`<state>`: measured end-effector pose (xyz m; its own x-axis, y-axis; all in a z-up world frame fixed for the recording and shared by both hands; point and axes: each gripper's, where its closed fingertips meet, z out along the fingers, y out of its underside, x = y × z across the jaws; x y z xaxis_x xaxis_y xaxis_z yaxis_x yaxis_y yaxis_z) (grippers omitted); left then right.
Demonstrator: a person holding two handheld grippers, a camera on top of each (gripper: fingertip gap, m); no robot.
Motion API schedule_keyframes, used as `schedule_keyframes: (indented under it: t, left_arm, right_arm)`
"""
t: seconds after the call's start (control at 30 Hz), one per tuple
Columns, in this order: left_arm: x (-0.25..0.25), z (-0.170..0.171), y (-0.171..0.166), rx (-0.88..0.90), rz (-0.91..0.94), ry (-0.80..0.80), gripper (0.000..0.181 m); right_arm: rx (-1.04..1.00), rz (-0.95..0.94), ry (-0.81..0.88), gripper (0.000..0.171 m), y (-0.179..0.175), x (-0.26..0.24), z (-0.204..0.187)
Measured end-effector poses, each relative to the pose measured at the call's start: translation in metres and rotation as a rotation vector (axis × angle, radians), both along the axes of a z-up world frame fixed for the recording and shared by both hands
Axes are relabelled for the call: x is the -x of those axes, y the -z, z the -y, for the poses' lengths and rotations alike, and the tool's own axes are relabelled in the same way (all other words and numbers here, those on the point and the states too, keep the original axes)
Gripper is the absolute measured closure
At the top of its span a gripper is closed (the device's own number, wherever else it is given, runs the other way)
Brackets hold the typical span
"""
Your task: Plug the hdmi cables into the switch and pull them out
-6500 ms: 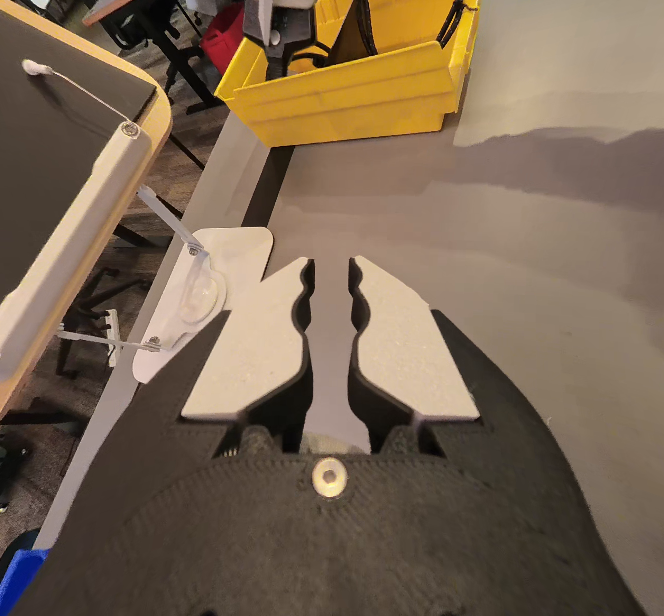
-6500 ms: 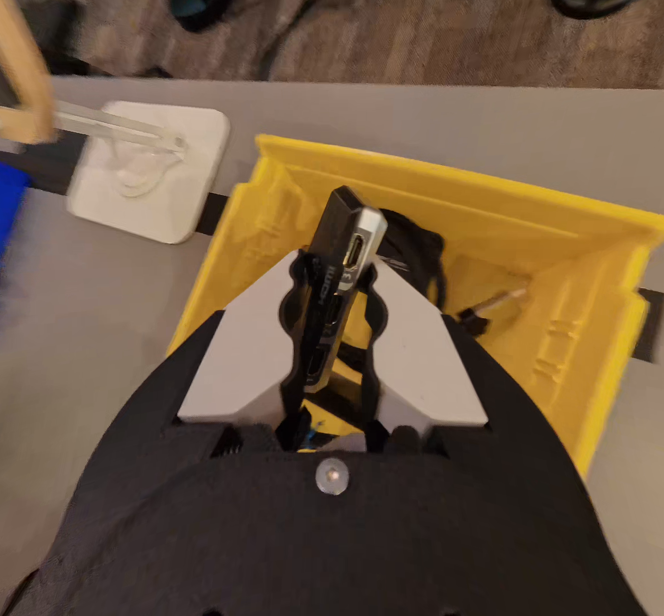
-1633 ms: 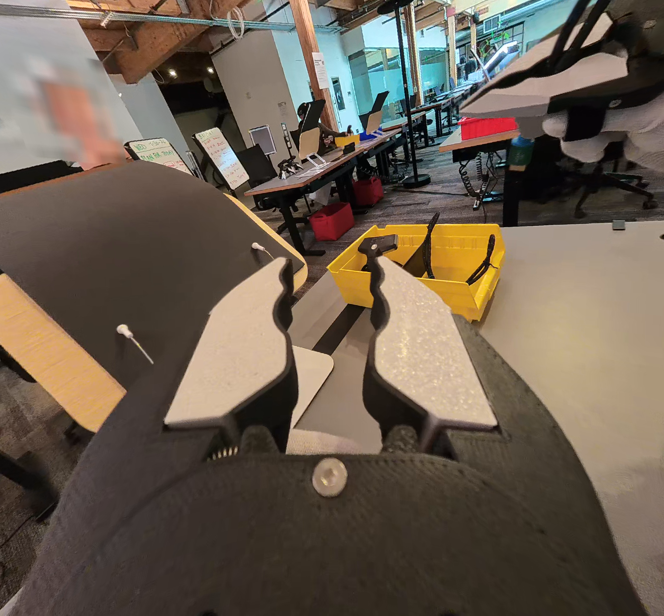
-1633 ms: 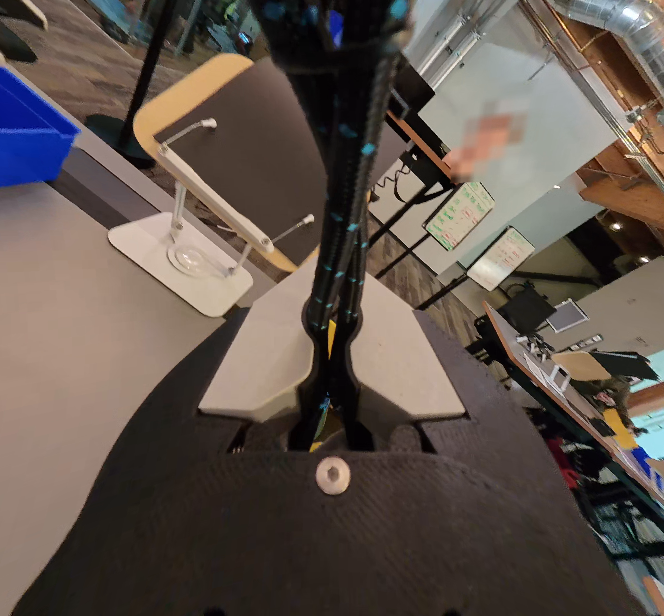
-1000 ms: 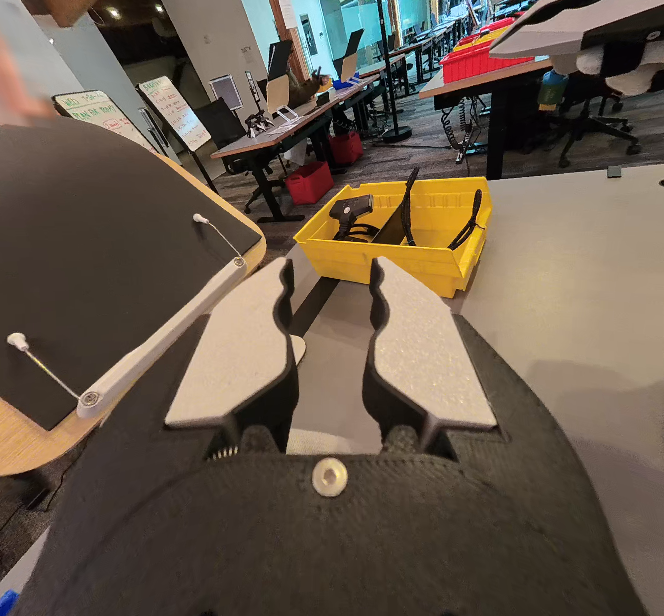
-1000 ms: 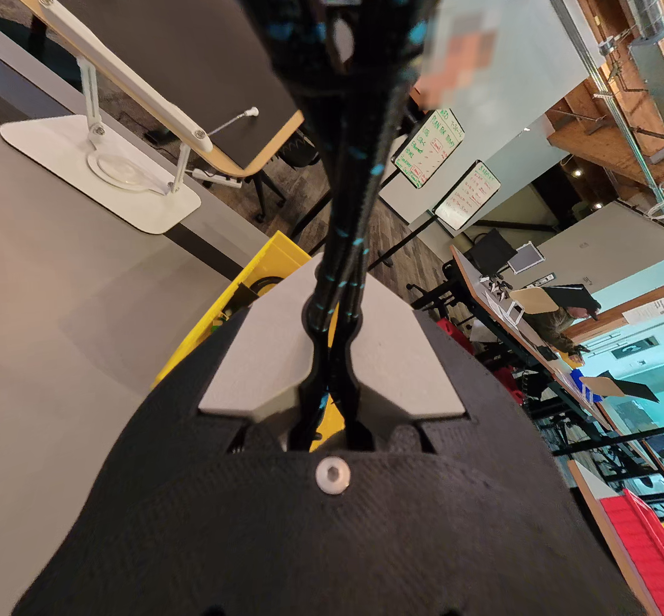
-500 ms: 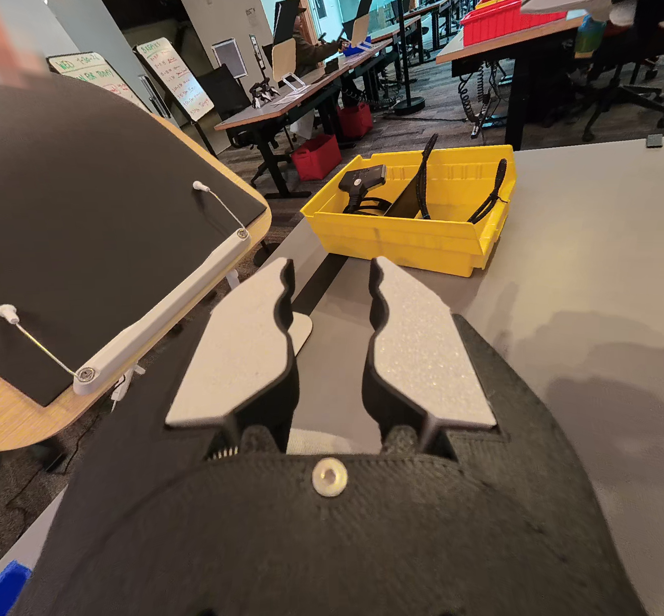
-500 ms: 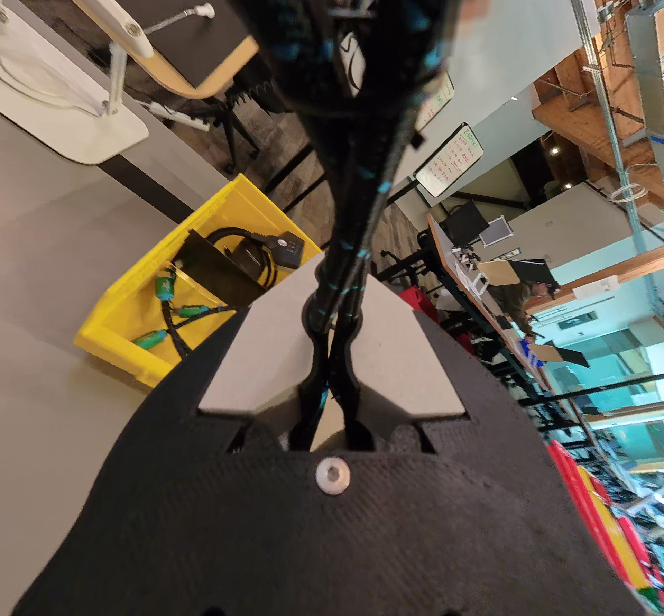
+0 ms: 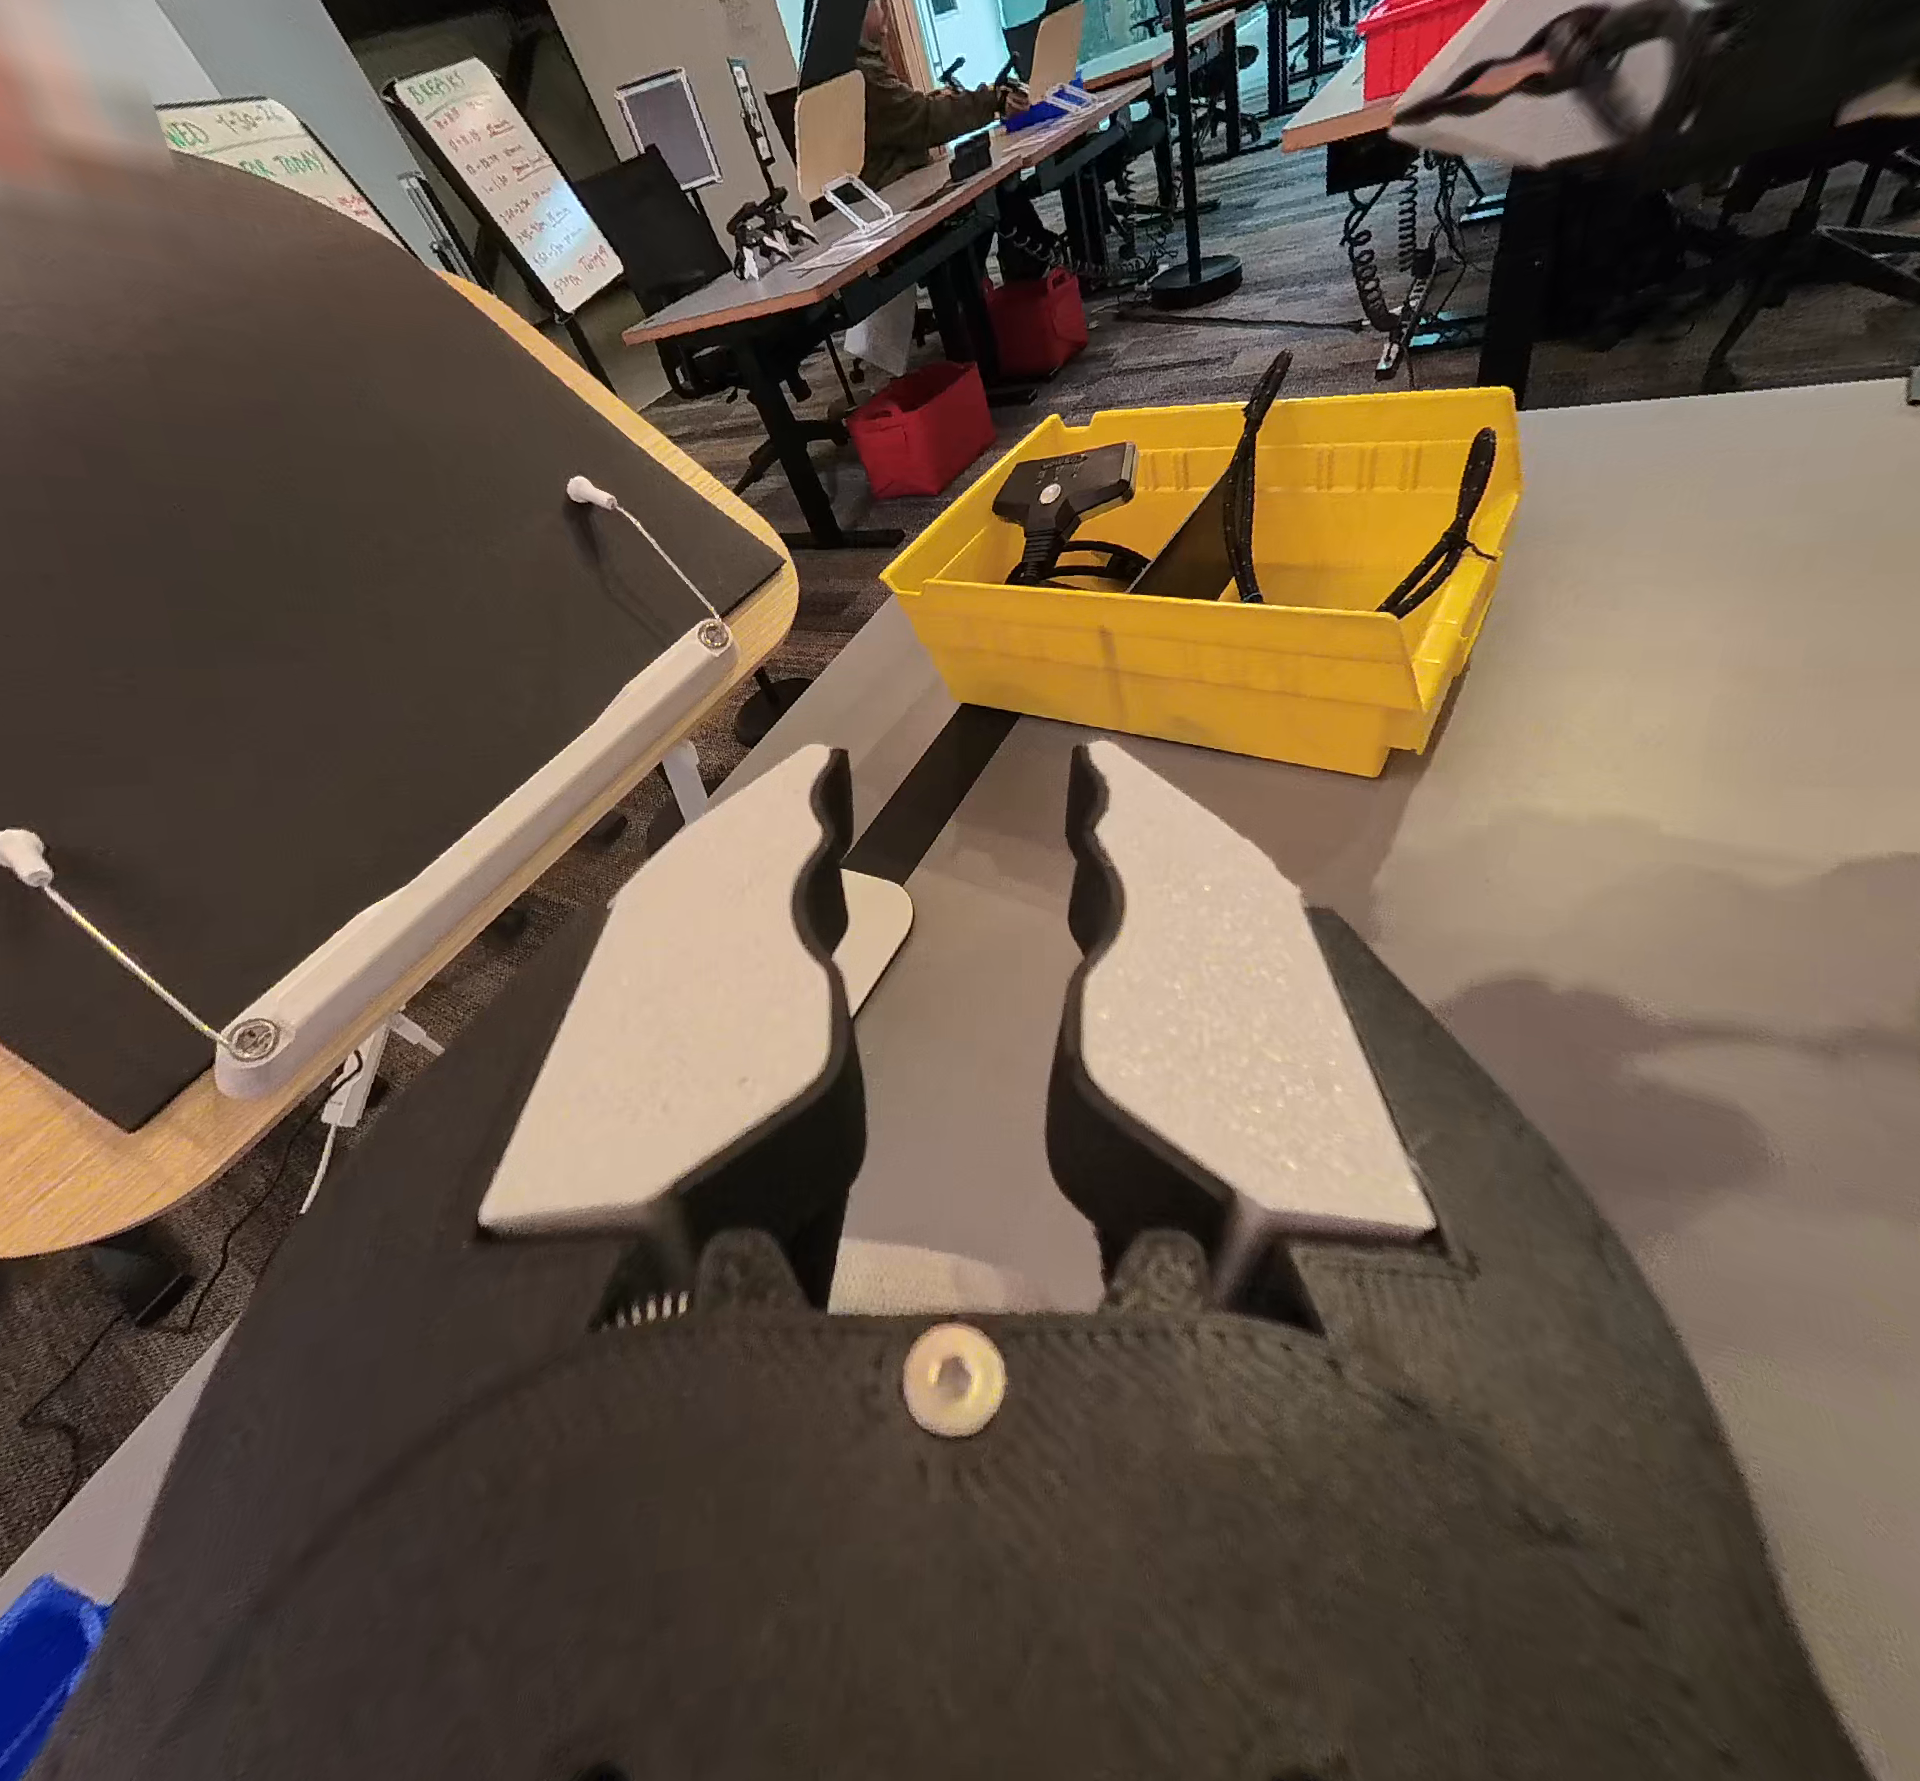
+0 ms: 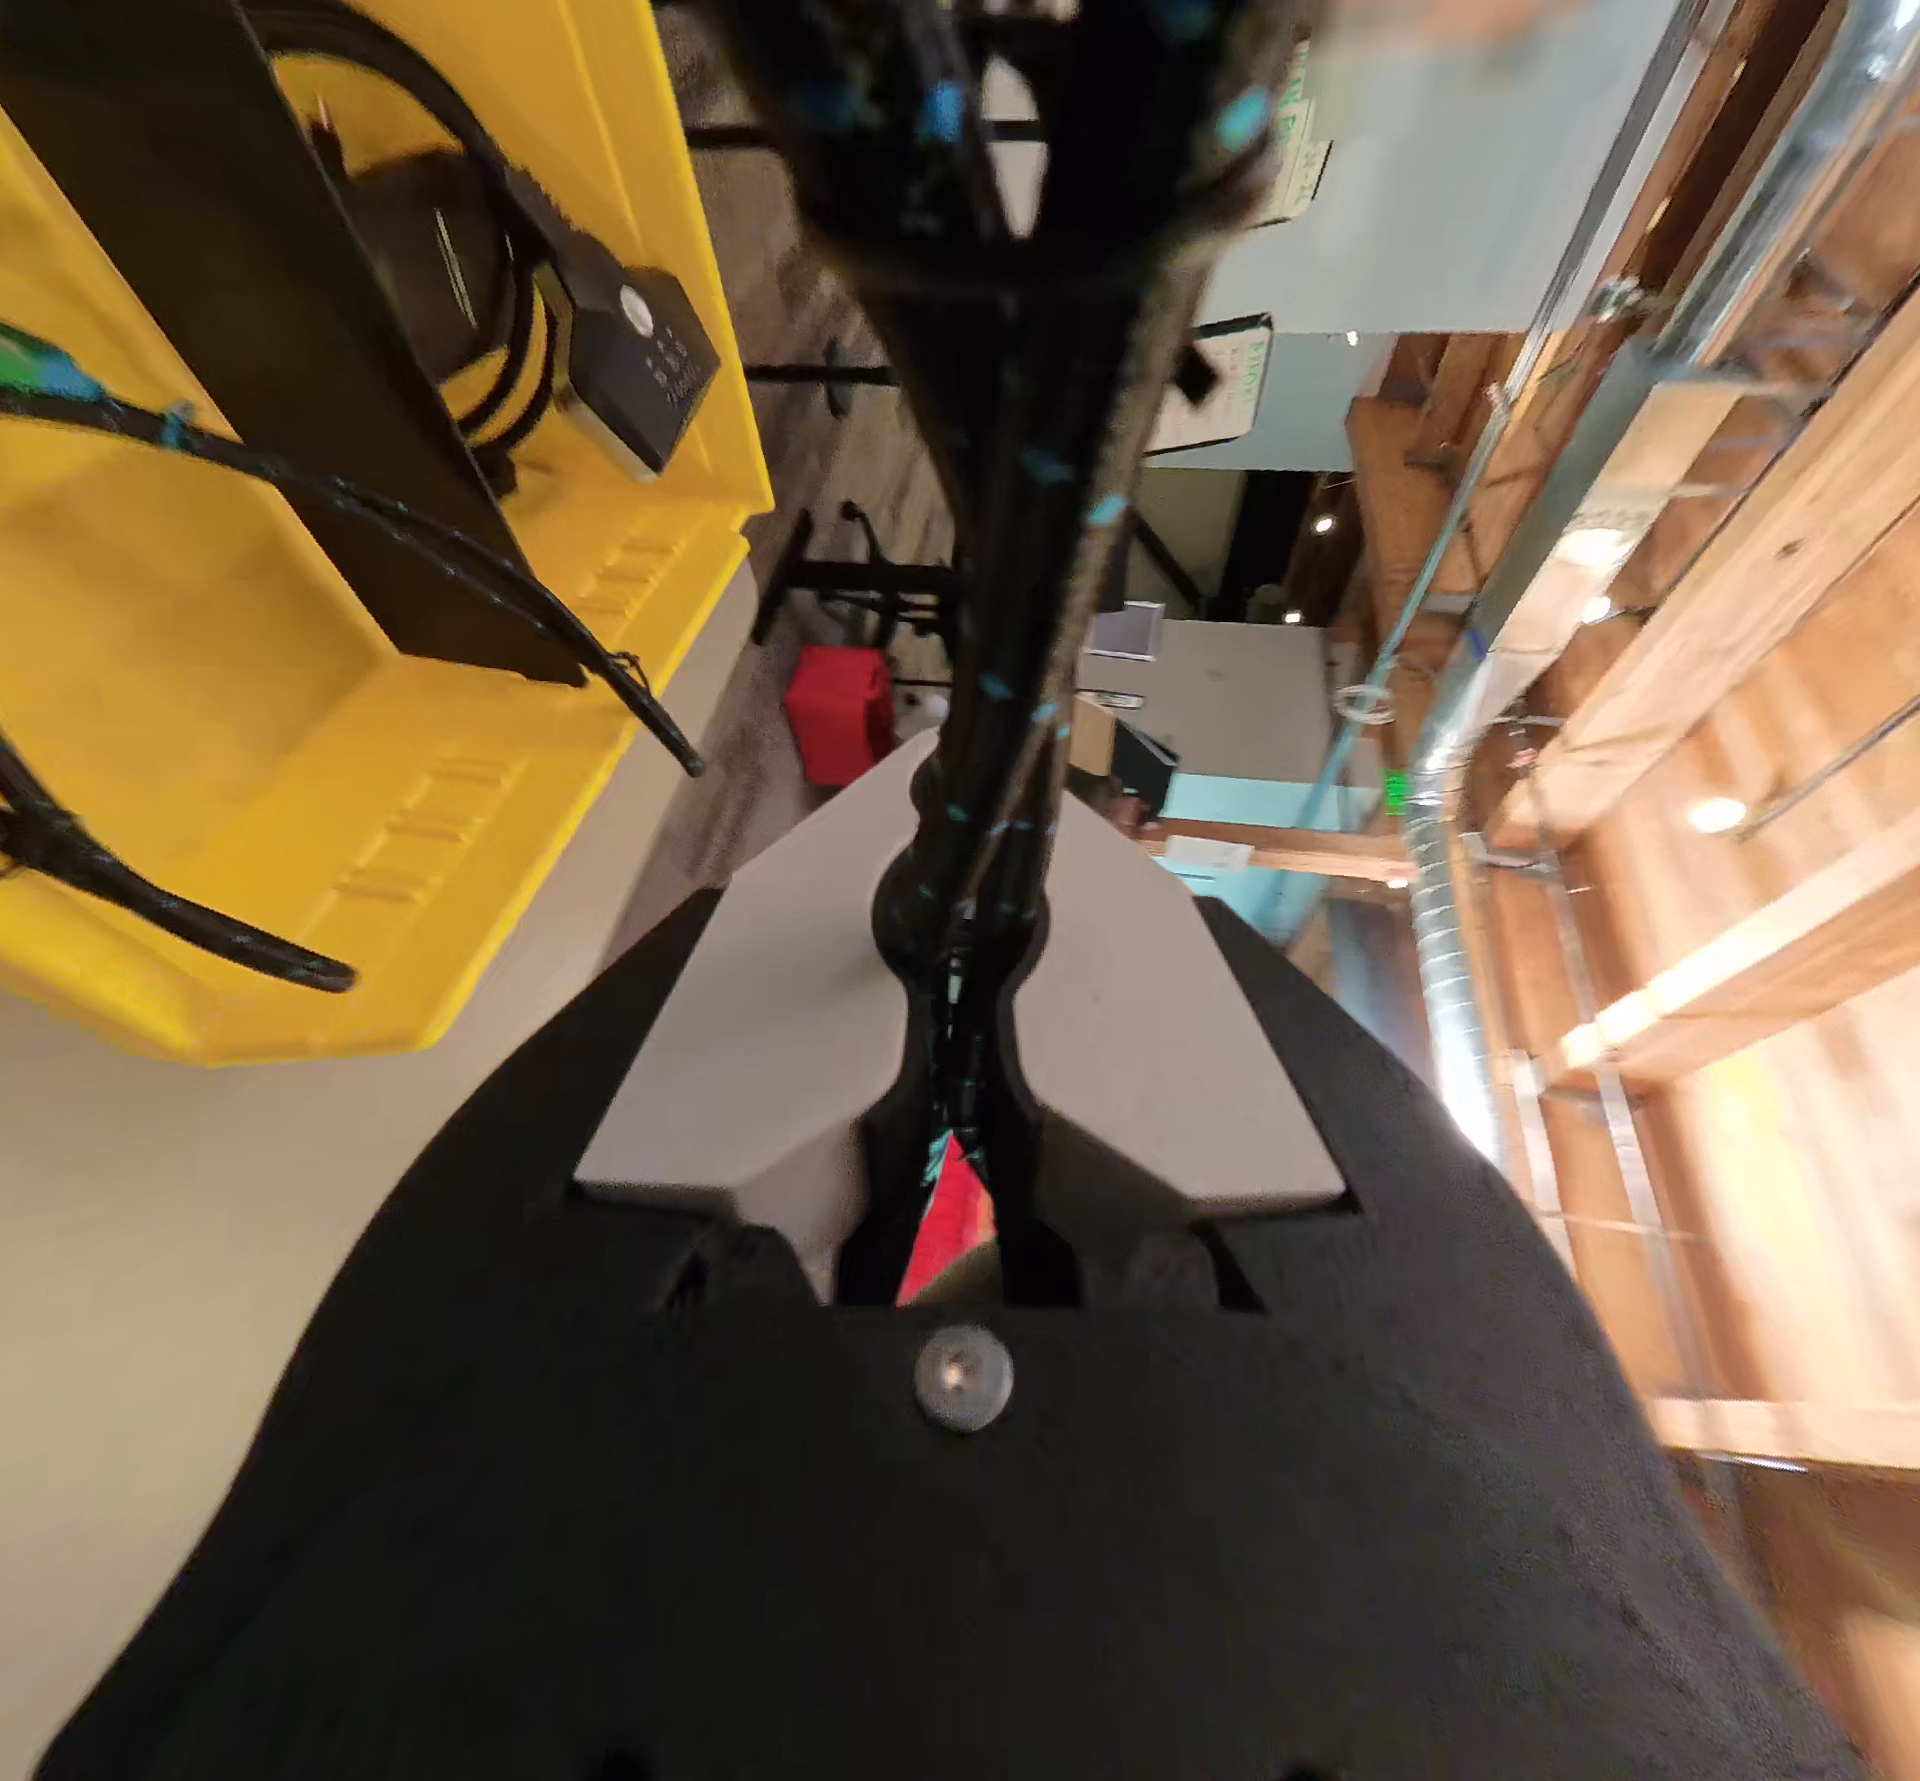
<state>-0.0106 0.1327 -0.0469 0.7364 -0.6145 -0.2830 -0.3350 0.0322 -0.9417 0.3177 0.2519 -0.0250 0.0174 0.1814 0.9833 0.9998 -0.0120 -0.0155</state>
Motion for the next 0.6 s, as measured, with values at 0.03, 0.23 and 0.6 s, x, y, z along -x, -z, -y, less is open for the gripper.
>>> schedule_keyframes:
  t: [0.03,0.23,0.6]
  left_arm:
    - [0.0,0.0,0.001,0.001,-0.001,-0.001,0.142]
    - [0.0,-0.002,0.005,0.008,-0.013,-0.001,0.142]
    - [-0.003,-0.005,0.014,0.029,-0.033,0.002,0.142]
  right_arm:
    - [-0.012,0.059,0.004,0.171,0.005,0.001,-0.005]
    - [0.033,0.303,0.038,0.171,0.055,-0.004,-0.044]
    - [0.152,0.822,0.059,0.171,0.138,-0.012,-0.081]
